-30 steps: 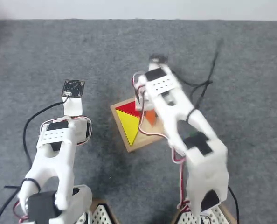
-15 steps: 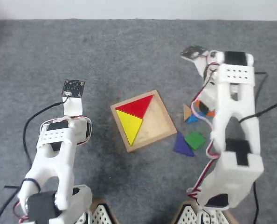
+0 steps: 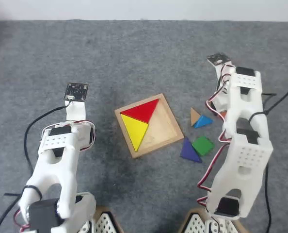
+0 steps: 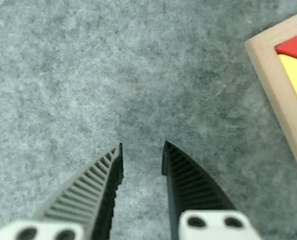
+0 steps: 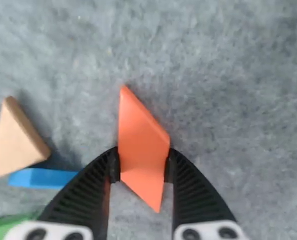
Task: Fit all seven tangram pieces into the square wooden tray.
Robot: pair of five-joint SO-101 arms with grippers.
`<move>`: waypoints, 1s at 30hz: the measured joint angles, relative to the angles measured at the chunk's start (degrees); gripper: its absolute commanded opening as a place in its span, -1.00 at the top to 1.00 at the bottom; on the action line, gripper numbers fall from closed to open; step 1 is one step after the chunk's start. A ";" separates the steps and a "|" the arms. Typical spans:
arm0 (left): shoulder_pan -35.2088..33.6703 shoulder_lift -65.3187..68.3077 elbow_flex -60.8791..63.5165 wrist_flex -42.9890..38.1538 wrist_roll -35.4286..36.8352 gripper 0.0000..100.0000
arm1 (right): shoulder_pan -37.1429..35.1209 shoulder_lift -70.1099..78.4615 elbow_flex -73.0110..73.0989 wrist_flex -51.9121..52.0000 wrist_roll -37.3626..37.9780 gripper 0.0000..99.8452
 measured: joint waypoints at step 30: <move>0.00 0.00 0.00 0.00 0.00 0.75 | 0.88 0.26 -7.12 3.16 1.67 0.45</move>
